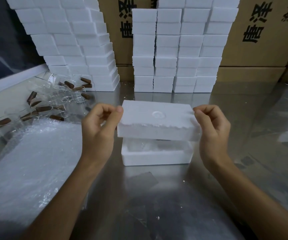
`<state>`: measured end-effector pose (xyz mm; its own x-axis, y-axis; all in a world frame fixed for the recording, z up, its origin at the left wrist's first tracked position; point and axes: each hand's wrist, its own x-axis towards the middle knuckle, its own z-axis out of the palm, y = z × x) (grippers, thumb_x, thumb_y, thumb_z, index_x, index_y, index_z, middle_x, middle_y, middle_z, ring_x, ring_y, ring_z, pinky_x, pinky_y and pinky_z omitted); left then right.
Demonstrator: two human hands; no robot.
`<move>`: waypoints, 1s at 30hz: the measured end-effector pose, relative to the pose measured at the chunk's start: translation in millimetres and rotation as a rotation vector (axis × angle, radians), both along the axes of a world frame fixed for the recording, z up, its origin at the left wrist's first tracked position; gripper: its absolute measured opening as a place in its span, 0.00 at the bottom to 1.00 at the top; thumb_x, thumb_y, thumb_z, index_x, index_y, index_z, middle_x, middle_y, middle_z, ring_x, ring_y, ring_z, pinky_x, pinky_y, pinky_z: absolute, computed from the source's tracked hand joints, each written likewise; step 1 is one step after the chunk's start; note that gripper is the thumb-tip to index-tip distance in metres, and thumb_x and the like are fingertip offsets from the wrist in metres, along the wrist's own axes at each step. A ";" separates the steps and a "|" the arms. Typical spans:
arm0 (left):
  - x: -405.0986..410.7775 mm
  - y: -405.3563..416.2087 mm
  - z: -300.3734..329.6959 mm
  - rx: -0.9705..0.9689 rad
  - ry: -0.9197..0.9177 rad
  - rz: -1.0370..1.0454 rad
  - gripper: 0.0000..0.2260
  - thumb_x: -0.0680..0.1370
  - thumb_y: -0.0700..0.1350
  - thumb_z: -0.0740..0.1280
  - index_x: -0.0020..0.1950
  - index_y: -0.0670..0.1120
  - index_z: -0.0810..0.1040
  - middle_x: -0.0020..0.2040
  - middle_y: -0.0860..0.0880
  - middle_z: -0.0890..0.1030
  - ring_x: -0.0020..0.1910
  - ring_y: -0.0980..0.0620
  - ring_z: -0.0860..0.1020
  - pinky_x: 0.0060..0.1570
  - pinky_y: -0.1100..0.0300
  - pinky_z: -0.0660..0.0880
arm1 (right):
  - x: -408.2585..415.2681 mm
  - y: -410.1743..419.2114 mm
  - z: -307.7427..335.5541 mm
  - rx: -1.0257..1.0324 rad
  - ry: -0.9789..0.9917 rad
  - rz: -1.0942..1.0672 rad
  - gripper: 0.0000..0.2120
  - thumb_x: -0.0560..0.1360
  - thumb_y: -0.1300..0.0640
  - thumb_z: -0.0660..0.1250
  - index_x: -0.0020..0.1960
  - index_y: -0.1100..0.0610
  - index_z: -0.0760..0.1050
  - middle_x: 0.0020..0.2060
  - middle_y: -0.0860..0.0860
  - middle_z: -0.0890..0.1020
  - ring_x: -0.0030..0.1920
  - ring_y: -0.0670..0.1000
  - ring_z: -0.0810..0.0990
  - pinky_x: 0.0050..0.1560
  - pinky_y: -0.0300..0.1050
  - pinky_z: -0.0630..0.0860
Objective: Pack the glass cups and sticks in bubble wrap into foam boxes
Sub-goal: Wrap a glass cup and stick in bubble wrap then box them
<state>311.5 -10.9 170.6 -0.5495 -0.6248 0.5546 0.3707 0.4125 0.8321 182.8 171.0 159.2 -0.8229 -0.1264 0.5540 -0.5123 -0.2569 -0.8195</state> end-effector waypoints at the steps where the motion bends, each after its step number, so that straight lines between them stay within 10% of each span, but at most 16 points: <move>1: -0.4 1.6 -0.8 -0.021 0.011 -0.010 0.16 0.74 0.54 0.66 0.39 0.41 0.75 0.36 0.42 0.75 0.38 0.50 0.73 0.41 0.54 0.72 | -0.4 0.5 -1.1 0.005 -0.004 0.004 0.05 0.73 0.60 0.63 0.44 0.63 0.75 0.35 0.49 0.76 0.36 0.39 0.73 0.40 0.32 0.70; 21: -6.6 2.6 -18.2 -0.208 -0.224 0.135 0.05 0.76 0.42 0.71 0.47 0.52 0.78 0.30 0.52 0.69 0.32 0.58 0.71 0.32 0.72 0.68 | -5.5 -2.0 -18.3 0.149 -0.126 0.017 0.07 0.66 0.62 0.61 0.38 0.56 0.78 0.33 0.52 0.75 0.31 0.43 0.68 0.30 0.33 0.64; 30: -8.6 3.9 -22.2 -0.190 -0.519 -0.027 0.22 0.75 0.64 0.60 0.68 0.61 0.72 0.62 0.55 0.69 0.55 0.66 0.71 0.54 0.74 0.62 | -13.5 -3.3 -21.1 0.177 -0.219 -0.002 0.10 0.76 0.67 0.64 0.38 0.57 0.77 0.35 0.47 0.78 0.33 0.38 0.72 0.35 0.29 0.69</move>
<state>302.9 -7.0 148.4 -0.7951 -0.5222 0.3083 -0.0562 0.5696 0.8200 169.3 167.7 138.0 -0.9209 -0.2036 0.3323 -0.3183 -0.0990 -0.9428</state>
